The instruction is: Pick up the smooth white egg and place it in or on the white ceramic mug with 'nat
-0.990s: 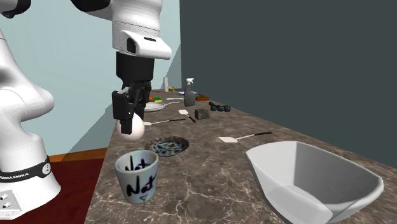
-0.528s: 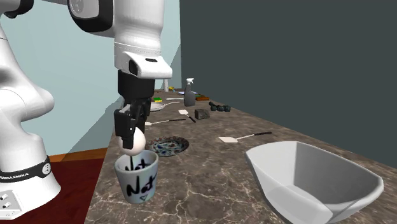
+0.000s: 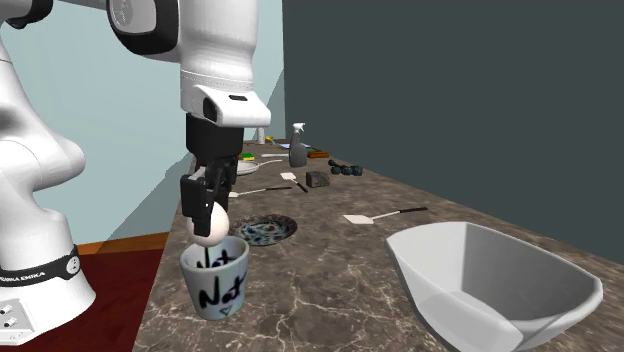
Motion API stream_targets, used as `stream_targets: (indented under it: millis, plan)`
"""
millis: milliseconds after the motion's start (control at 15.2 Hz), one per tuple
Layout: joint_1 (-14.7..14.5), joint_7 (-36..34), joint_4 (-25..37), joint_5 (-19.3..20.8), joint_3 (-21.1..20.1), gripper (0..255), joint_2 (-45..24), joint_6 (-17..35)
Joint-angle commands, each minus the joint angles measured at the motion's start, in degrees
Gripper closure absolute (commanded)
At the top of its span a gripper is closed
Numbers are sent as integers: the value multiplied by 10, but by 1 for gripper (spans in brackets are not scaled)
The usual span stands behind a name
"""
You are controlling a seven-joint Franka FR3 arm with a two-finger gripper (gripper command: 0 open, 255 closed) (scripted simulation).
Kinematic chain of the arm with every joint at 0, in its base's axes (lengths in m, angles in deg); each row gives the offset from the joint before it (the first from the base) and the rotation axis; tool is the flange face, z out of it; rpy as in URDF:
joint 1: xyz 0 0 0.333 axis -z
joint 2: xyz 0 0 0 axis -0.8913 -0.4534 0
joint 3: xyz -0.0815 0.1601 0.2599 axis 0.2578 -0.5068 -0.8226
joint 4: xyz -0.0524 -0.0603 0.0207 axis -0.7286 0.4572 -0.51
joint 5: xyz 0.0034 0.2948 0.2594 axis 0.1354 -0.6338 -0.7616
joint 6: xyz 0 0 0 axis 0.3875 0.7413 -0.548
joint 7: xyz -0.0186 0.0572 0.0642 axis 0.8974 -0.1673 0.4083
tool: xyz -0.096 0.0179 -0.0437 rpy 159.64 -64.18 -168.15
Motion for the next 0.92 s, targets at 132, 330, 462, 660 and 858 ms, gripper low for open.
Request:
stream_targets:
  millis: [132, 330, 462, 660, 858]
  plan:
    - [0, 0, -1, 0, 0, 0, -2, 0]
    - [0, 0, -1, 0, 0, 0, -1, 0]
    - [0, 0, 36, 1, 0, 0, 0, -39]
    - [1, 0, 72, 1, 1, 0, -2, -73]
    - [1, 0, 72, 1, 1, 0, -2, -73]
